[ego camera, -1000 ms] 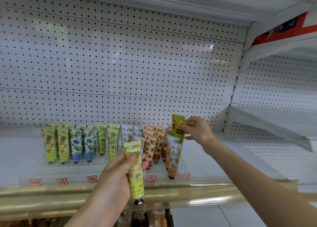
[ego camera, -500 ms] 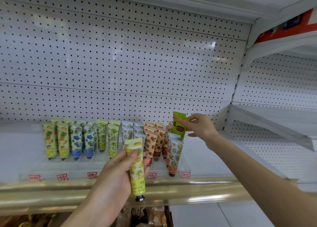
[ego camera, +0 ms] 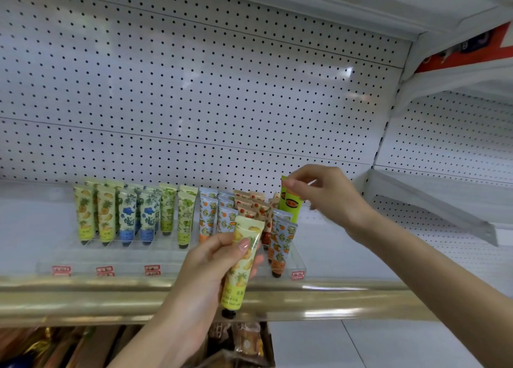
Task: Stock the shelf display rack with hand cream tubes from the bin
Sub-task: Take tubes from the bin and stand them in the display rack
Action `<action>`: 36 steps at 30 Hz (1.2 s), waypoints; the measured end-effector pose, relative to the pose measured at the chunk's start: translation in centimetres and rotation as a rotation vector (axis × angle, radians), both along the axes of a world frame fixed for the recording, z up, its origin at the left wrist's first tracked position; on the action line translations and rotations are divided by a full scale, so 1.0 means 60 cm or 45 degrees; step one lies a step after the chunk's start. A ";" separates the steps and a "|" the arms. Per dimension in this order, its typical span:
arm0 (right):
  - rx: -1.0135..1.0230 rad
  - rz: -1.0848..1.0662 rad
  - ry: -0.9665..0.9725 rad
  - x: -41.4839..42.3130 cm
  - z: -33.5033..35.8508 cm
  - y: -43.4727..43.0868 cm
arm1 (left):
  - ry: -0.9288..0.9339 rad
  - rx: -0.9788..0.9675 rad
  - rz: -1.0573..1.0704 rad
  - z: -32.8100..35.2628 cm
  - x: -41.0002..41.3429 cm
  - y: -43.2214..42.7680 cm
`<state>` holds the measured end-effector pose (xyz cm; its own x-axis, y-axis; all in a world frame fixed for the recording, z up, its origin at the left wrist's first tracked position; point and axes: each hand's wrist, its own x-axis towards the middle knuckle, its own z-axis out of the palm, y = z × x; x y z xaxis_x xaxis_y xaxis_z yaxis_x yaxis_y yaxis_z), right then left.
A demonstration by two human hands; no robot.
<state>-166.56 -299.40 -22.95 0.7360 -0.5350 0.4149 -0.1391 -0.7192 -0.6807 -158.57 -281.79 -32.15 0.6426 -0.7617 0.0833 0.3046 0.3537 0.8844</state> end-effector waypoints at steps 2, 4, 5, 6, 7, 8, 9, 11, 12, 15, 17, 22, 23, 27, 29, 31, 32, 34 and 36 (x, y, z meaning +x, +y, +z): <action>0.071 0.170 0.147 0.006 -0.001 0.033 | -0.016 0.000 0.009 0.000 0.001 0.004; 0.112 0.307 0.263 0.016 -0.007 0.060 | -0.032 0.006 0.021 -0.001 0.005 0.012; 0.138 0.357 0.296 0.021 -0.010 0.071 | -0.036 0.004 0.035 -0.002 0.008 0.016; 0.170 0.393 0.320 0.026 -0.012 0.080 | -0.042 -0.001 0.053 -0.004 0.012 0.021; 0.201 0.420 0.344 0.030 -0.014 0.087 | -0.051 -0.002 0.071 -0.005 0.017 0.027; 0.220 0.439 0.369 0.035 -0.015 0.094 | -0.063 0.004 0.084 -0.007 0.021 0.033; 0.220 0.452 0.396 0.039 -0.016 0.101 | -0.073 0.013 0.091 -0.008 0.024 0.038; 0.194 0.477 0.449 0.047 -0.017 0.113 | -0.079 0.024 0.097 -0.015 0.030 0.049; 0.193 0.487 0.473 0.051 -0.018 0.119 | -0.078 0.031 0.106 -0.019 0.033 0.053; 0.196 0.519 0.547 0.061 -0.023 0.139 | -0.081 0.074 0.122 -0.032 0.040 0.068; 0.128 0.533 0.589 0.069 -0.029 0.152 | -0.081 0.092 0.115 -0.042 0.046 0.077; 0.057 0.513 0.573 0.104 -0.039 0.169 | -0.199 0.112 0.214 -0.053 0.071 0.096; 0.057 0.509 0.575 0.112 -0.036 0.171 | -0.245 0.107 0.263 -0.055 0.079 0.100; 0.006 0.518 0.530 0.147 -0.015 0.181 | -0.347 0.101 0.353 -0.077 0.119 0.126; -0.023 0.528 0.510 0.170 -0.010 0.189 | -0.340 0.110 0.374 -0.093 0.139 0.142; -0.032 0.542 0.512 0.193 -0.010 0.199 | -0.327 0.109 0.404 -0.102 0.157 0.155; -0.032 0.554 0.523 0.205 -0.010 0.205 | -0.340 0.109 0.424 -0.104 0.165 0.162; -0.035 0.583 0.551 0.227 -0.007 0.218 | -0.379 0.103 0.500 -0.106 0.183 0.178; -0.040 0.623 0.576 0.248 -0.002 0.235 | -0.444 0.094 0.588 -0.105 0.203 0.200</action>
